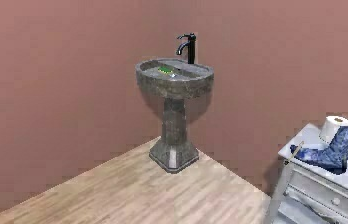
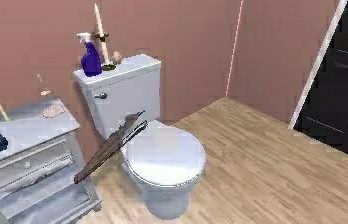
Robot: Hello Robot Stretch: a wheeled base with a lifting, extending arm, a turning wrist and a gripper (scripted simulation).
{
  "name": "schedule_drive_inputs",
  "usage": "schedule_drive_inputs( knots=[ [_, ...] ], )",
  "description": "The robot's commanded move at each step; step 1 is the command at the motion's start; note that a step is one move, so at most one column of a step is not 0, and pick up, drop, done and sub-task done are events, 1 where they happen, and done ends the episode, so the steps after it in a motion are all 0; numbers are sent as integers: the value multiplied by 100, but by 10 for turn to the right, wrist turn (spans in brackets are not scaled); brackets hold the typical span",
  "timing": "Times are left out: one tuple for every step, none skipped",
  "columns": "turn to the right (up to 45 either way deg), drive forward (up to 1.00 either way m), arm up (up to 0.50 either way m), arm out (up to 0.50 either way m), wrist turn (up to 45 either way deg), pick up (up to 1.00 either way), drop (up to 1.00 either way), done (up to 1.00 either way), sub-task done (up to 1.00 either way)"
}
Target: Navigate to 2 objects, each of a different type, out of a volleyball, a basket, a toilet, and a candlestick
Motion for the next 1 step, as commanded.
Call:
schedule_drive_inputs(
  knots=[
    [0,25,0,0,0,0,0,0,0]
  ],
)
